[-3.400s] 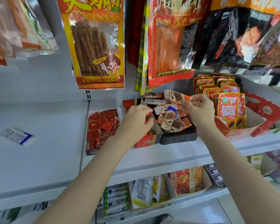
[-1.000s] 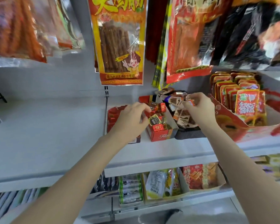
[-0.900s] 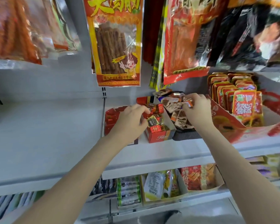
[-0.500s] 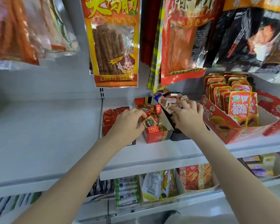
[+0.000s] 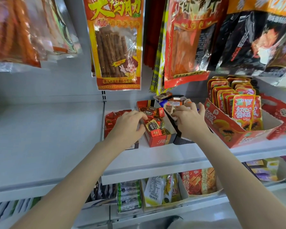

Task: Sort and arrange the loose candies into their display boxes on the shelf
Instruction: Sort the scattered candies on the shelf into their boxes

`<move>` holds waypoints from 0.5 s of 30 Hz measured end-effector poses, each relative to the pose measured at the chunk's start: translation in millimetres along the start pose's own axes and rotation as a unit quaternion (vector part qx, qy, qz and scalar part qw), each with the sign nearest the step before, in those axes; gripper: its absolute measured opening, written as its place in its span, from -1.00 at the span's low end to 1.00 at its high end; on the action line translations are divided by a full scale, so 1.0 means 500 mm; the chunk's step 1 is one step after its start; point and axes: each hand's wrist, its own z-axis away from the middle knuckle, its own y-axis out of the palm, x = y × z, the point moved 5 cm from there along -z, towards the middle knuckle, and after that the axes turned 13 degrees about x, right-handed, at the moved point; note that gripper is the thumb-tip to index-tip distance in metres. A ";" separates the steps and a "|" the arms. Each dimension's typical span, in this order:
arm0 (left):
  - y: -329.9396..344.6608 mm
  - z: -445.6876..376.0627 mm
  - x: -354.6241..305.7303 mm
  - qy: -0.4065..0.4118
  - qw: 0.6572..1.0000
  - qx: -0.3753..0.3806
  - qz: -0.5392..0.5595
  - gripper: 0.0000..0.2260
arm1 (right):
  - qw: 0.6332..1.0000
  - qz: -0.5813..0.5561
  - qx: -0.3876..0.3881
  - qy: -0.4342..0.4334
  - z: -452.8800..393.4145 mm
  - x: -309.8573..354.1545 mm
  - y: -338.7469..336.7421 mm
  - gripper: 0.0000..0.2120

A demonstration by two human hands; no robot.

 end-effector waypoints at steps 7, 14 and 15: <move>-0.014 0.012 0.013 -0.008 1.000 -0.011 0.002 -0.73 | 0.994 -0.070 -0.079 -0.004 0.003 -0.001 -0.012 -0.73; -0.042 0.046 0.065 -0.061 0.996 -0.054 0.020 -0.77 | 0.986 -0.115 -0.119 -0.010 0.015 -0.005 0.047 -0.50; -0.044 0.047 0.064 -0.060 0.996 -0.058 0.021 -0.77 | 0.982 -0.127 -0.141 -0.005 0.015 -0.005 0.042 -0.54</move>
